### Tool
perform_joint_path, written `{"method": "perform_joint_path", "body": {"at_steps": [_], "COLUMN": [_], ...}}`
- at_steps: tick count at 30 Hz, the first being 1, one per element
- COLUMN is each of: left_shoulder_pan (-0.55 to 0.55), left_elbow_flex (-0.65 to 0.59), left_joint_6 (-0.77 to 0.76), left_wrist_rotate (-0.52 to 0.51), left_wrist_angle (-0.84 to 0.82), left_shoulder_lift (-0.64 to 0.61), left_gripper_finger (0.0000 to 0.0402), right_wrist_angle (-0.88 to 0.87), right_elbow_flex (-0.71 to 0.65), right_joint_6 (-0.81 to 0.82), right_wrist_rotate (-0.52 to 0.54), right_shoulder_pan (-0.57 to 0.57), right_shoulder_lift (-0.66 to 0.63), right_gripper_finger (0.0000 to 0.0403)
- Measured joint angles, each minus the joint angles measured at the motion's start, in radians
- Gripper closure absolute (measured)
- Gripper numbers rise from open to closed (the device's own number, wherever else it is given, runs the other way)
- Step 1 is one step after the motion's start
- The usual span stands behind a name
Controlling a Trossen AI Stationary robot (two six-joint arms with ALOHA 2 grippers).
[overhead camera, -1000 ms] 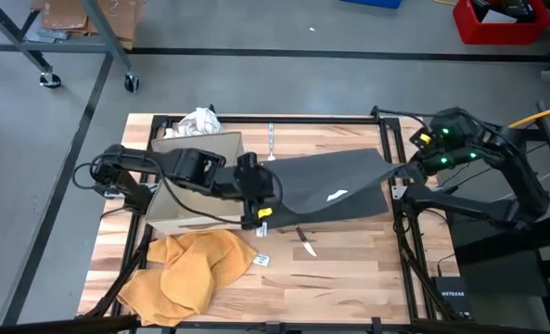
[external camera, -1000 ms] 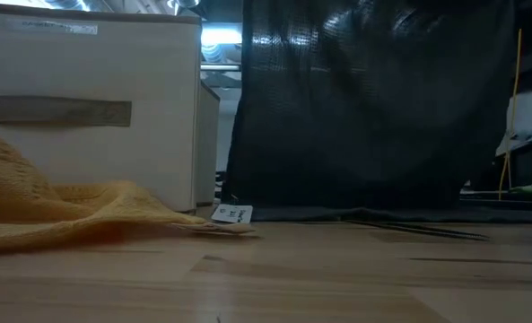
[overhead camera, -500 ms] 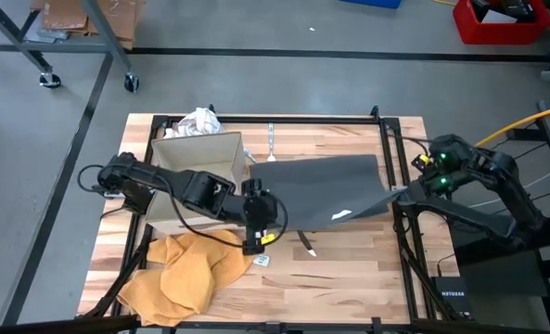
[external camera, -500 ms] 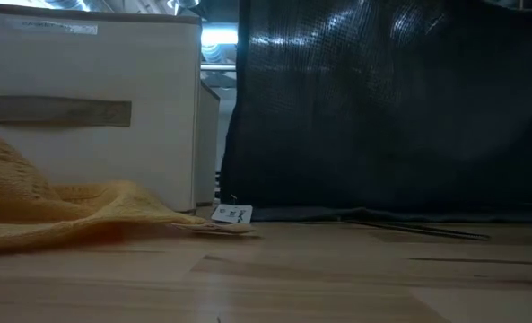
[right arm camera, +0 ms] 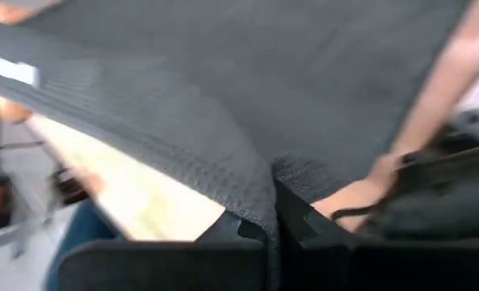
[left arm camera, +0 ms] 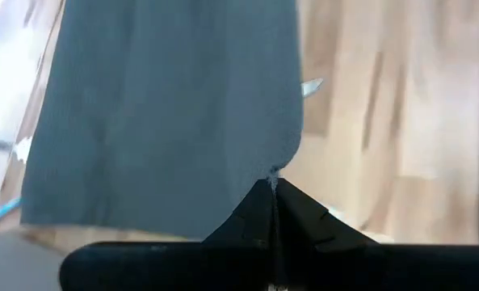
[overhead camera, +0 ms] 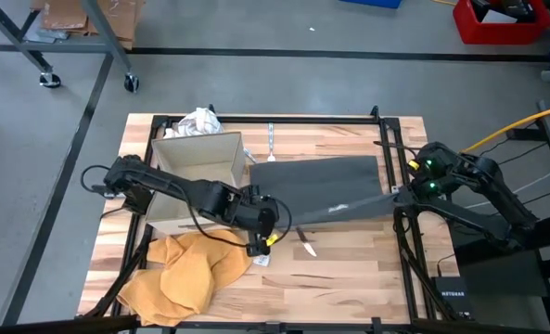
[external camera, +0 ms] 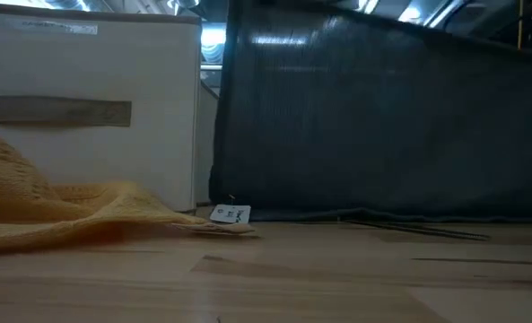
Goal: Fold towel
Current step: Fold the gray kitchen towel
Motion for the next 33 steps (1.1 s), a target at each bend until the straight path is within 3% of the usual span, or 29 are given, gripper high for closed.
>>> {"method": "perform_joint_path", "body": {"at_steps": [6,9,23,33], "left_shoulder_pan": [0.045,0.074,0.158,0.218], "left_elbow_flex": [-0.083,-0.107,-0.188,-0.188], "left_joint_6": [-0.038,-0.054,-0.092,-0.09], "left_wrist_rotate": [-0.121,-0.133,-0.153,-0.185], "left_wrist_angle": [0.012,0.025,0.102,0.105], "left_shoulder_lift": [0.0,0.0,-0.001,-0.002], "left_gripper_finger": [0.0401,0.0401,0.0401,0.0401], "right_wrist_angle": [0.008,0.045,0.107,0.115], "right_elbow_flex": [-0.02,-0.038,-0.071,-0.06], "right_joint_6": [-0.026,-0.027,-0.043,-0.09], "right_wrist_rotate": [0.215,0.274,0.387,0.421], "right_shoulder_pan": [0.0,0.0,0.0,0.0], "right_shoulder_lift": [0.0,0.0,0.054,0.193], "right_gripper_finger": [0.0403,0.0403,0.0403,0.0403]}}
